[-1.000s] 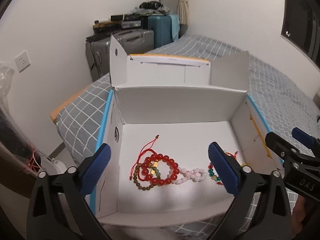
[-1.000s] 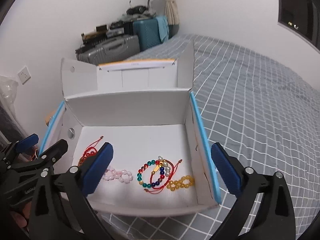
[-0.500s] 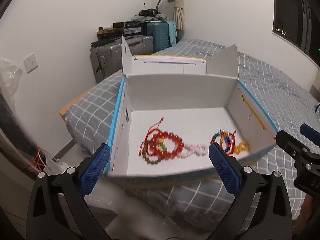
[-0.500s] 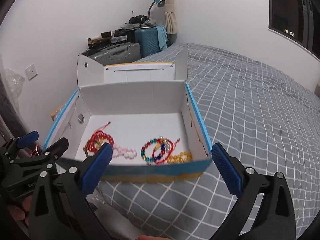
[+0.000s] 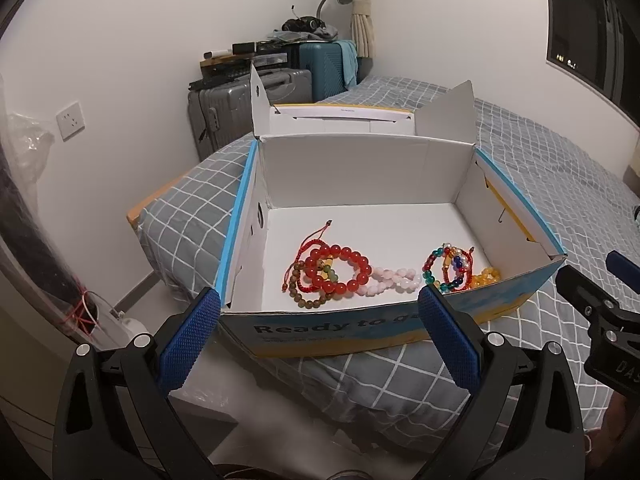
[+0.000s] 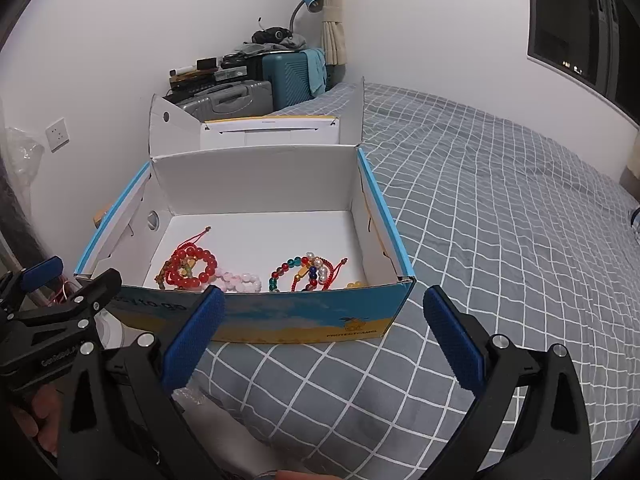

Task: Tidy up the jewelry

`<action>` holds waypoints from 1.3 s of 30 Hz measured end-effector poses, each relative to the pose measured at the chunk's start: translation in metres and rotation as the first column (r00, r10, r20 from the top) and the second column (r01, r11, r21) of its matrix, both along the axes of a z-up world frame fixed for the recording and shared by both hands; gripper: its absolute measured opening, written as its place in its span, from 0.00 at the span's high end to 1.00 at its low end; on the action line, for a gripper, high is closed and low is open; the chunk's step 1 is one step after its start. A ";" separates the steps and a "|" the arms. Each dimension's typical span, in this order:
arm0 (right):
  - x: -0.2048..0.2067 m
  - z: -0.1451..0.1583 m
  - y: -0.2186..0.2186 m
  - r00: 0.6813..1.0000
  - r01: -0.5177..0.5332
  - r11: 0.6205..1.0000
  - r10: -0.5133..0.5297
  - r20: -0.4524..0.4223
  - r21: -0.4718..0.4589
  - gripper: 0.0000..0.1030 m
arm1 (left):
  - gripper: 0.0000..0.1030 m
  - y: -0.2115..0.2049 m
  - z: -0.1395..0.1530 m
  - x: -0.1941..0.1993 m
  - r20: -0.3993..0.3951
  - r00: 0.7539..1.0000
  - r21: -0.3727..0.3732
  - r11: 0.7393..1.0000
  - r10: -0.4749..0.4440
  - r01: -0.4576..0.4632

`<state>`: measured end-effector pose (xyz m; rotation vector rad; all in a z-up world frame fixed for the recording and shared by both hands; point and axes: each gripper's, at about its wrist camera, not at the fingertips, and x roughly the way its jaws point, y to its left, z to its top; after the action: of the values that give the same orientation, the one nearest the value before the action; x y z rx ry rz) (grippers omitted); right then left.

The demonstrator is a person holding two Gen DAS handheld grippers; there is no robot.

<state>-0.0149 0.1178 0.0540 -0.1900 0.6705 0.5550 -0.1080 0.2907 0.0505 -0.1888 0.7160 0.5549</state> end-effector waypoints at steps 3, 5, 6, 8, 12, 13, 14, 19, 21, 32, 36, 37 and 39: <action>0.002 0.000 -0.001 1.000 0.002 1.000 -0.002 0.000 0.002 0.07 | 0.06 -0.003 0.000 0.001 -0.004 1.000 0.005 1.000 -0.009 0.009; 0.002 0.000 -0.001 1.000 0.002 1.000 -0.002 -0.001 0.001 0.07 | 0.06 -0.005 0.001 0.001 -0.003 1.000 0.007 1.000 -0.012 0.013; 0.003 -0.001 -0.002 1.000 0.003 1.000 -0.003 -0.003 0.001 0.07 | 0.06 -0.005 0.001 0.001 -0.003 1.000 0.009 1.000 -0.015 0.015; 0.005 0.000 -0.002 1.000 0.004 1.000 -0.004 -0.005 0.001 0.07 | 0.06 -0.006 0.001 0.001 -0.002 1.000 0.005 1.000 -0.017 0.017; 0.006 -0.001 -0.002 1.000 0.004 1.000 -0.004 -0.006 -0.001 0.07 | 0.06 -0.006 0.002 0.001 0.006 1.000 -0.004 1.000 -0.019 0.019; 0.005 -0.001 -0.002 1.000 0.004 1.000 -0.004 -0.005 -0.002 0.07 | 0.06 -0.006 0.002 0.001 0.008 1.000 -0.006 1.000 -0.019 0.019; 0.006 -0.001 -0.002 1.000 0.004 1.000 -0.004 -0.006 -0.002 0.07 | 0.06 -0.006 0.003 0.001 0.009 1.000 -0.009 1.000 -0.019 0.019; 0.007 -0.001 -0.002 1.000 0.002 1.000 -0.002 -0.008 -0.006 0.07 | 0.06 -0.006 0.004 0.001 0.010 1.000 -0.021 1.000 -0.021 0.021; 0.007 -0.002 -0.001 1.000 0.001 1.000 -0.002 -0.009 -0.008 0.07 | 0.06 -0.007 0.004 0.001 0.018 1.000 -0.032 0.999 -0.023 0.024; 0.006 -0.004 0.000 1.000 0.002 1.000 -0.002 -0.009 -0.010 0.07 | 0.06 -0.012 0.005 0.002 0.026 0.999 -0.024 0.999 -0.033 0.034; 0.006 -0.003 0.000 1.000 0.002 1.000 -0.002 -0.008 -0.011 0.07 | 0.06 -0.013 0.006 0.002 0.032 0.999 -0.014 1.000 -0.027 0.028; 0.006 -0.004 0.000 1.000 0.003 1.000 -0.003 -0.008 -0.011 0.07 | 0.06 -0.014 0.006 0.001 0.039 0.999 -0.011 1.000 -0.028 0.029; 0.006 -0.003 0.000 1.000 0.003 1.000 -0.003 -0.008 -0.011 0.07 | 0.06 -0.015 0.007 0.000 0.042 0.999 -0.004 0.999 -0.034 0.035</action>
<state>-0.0087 0.1177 0.0507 -0.1976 0.6813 0.5492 -0.1075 0.2761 0.0579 -0.1916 0.6791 0.5151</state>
